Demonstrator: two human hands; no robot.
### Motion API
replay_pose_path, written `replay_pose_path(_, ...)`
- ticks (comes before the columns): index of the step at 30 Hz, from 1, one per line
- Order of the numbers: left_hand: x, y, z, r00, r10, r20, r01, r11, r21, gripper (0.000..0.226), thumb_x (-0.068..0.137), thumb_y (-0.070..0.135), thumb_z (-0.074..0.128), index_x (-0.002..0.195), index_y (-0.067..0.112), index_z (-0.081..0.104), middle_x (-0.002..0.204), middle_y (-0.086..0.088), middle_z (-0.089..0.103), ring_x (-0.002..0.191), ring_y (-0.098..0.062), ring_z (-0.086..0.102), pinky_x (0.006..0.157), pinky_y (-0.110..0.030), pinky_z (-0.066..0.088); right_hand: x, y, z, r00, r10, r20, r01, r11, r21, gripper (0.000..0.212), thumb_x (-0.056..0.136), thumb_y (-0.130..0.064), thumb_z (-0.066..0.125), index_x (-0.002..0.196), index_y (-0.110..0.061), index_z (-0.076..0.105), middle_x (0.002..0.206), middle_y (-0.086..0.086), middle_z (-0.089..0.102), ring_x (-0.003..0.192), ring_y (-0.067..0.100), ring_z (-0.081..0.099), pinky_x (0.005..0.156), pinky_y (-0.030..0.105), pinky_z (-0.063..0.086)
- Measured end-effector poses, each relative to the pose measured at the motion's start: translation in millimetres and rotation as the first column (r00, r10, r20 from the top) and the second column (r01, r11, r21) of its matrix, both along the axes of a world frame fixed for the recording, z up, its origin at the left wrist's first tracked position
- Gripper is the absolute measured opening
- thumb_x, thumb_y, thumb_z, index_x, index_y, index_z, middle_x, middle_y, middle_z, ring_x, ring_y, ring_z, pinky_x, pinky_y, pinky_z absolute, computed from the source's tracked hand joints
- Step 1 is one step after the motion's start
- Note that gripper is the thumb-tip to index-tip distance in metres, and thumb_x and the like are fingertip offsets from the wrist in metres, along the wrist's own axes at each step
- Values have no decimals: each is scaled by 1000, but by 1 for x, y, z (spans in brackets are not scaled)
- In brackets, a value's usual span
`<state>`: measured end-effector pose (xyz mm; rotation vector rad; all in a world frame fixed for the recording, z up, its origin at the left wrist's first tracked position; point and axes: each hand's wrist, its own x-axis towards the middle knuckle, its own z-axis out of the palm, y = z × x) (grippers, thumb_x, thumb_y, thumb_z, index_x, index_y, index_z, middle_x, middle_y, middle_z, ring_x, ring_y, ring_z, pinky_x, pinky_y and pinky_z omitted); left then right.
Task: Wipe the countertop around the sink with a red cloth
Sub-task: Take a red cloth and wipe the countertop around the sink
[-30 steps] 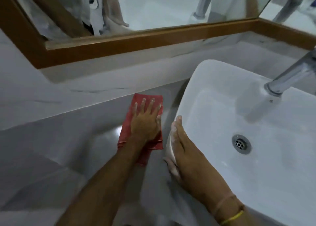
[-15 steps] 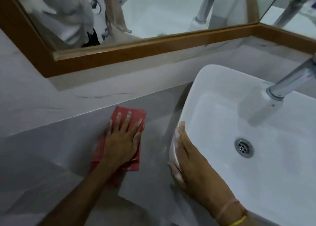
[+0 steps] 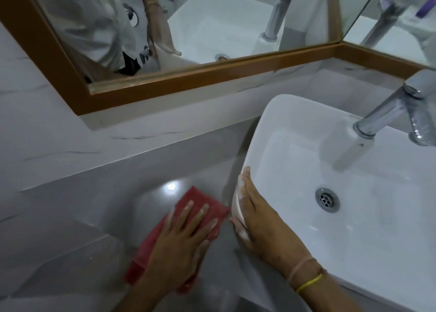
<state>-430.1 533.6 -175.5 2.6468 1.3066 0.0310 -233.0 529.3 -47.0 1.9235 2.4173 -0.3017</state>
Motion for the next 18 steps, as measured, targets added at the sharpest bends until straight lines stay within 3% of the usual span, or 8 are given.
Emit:
replay_pose_path(2,-12,25,-1,995,77,-59,-77,997,13,50,91,43,30,141,38,27,155,1,25,143,-33,13,105,-68,21,1,3,-5,1000,7,23,-8,998,55,73,88,-30,55,140,11,24,151,29,23,141,37,24,115,44,14)
replay_pose_path(5,4,85,2,976,192,-104,-192,981,10,51,92,46,22,142,37,28,157,-2,20,143,-38,9,103,-72,18,2,3,-4,993,59,-106,-60,998,-9,79,92,-18,50,146,-3,-5,156,9,-11,146,24,-4,120,34,3)
replay_pose_path(7,27,115,3,966,247,-80,-248,969,-8,50,93,46,21,141,35,30,157,-3,21,144,-38,6,107,-69,17,3,3,-8,995,-13,-99,20,998,63,73,89,-20,53,143,9,14,154,24,12,144,33,14,118,40,22)
replay_pose_path(9,56,128,6,958,283,-42,-284,959,-11,49,94,44,27,141,32,30,157,-3,21,144,-37,7,110,-65,16,2,5,-8,998,-3,-60,9,995,102,72,87,-22,57,139,13,22,150,30,22,140,40,25,117,42,20)
replay_pose_path(11,82,114,6,974,223,-38,-224,974,-13,55,92,46,32,144,30,21,158,-4,16,144,-37,5,111,-61,14,1,5,-7,999,10,-30,-7,994,106,71,90,-22,54,141,11,18,152,31,15,142,41,17,119,41,11)
replay_pose_path(14,88,61,3,999,29,-24,-30,998,-47,69,88,47,31,147,27,2,160,-2,5,145,-33,-5,114,-58,13,1,2,-8,998,61,10,-61,996,65,65,98,-25,32,142,13,3,152,36,-1,143,43,-5,120,46,7)
replay_pose_path(16,66,32,0,1000,0,-1,0,1000,-8,60,91,42,26,147,29,13,159,-2,13,145,-32,2,115,-60,12,2,1,-9,991,101,83,-110,987,117,61,98,-25,21,140,16,3,150,39,-1,141,47,-6,119,47,9)
replay_pose_path(18,40,22,-2,998,49,32,-49,999,6,49,94,41,27,143,33,27,155,0,24,144,-33,13,113,-59,11,2,1,-8,996,88,26,-91,990,111,63,97,-23,26,141,15,2,151,36,1,142,43,-5,119,46,14)
